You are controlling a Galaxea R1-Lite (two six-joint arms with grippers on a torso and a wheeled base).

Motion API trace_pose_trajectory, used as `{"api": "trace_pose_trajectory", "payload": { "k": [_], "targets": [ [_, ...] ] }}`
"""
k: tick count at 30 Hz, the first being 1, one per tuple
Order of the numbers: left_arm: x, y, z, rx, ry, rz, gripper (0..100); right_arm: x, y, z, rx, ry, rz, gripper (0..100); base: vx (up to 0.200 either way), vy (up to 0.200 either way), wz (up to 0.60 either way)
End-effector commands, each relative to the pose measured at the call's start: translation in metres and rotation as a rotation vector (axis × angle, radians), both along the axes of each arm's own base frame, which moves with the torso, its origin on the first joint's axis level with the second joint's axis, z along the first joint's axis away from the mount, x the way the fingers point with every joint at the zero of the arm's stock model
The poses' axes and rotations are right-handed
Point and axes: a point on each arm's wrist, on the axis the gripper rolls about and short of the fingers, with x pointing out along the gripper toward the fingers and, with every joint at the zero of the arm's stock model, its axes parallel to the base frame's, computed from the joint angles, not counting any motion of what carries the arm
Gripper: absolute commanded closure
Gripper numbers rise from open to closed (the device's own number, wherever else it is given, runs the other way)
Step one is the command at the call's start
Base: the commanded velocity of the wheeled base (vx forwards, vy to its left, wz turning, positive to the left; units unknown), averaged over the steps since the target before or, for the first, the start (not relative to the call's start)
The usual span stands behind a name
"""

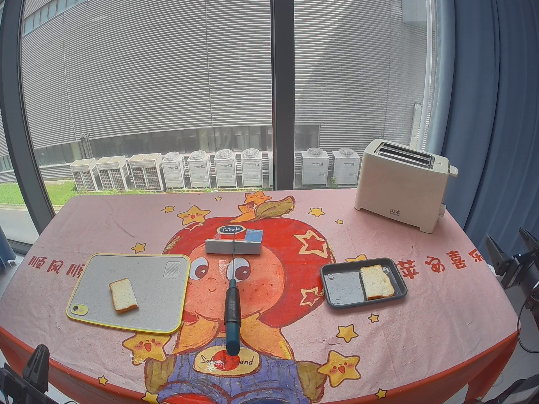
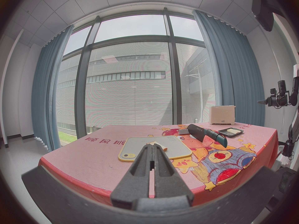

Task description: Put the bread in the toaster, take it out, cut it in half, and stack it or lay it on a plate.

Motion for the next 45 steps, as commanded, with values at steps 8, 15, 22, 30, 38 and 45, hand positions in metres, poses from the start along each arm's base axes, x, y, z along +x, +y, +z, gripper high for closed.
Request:
{"api": "trace_pose_trajectory", "payload": {
  "k": [8, 15, 22, 30, 38, 45],
  "targets": [
    [0.0, 0.0, -0.005, 0.0, 0.001, 0.001, 100, -0.058, 0.0, 0.01, -0.014, -0.108, 0.075, 0, 0.0, 0.0, 0.0],
    [0.0, 0.0, -0.005, 0.0, 0.001, 0.001, 100, -0.068, 0.0, 0.01, -0.014, -0.126, 0.085, 0, 0.0, 0.0, 0.0],
    [0.0, 0.0, -0.005, 0.0, 0.001, 0.001, 100, -0.08, 0.0, 0.007, -0.015, -0.139, 0.103, 0, 0.0, 0.0, 0.0],
    [0.0, 0.0, -0.005, 0.0, 0.001, 0.001, 100, -0.091, 0.0, 0.005, -0.016, -0.148, 0.11, 0, 0.0, 0.0, 0.0],
    [0.0, 0.0, -0.005, 0.0, 0.001, 0.001, 100, -0.112, 0.0, 0.007, -0.015, -0.136, 0.117, 0, 0.0, 0.0, 0.0],
    [0.0, 0.0, -0.005, 0.0, 0.001, 0.001, 100, -0.121, 0.0, 0.002, -0.014, -0.105, 0.12, 0, 0.0, 0.0, 0.0]
  ]
}}
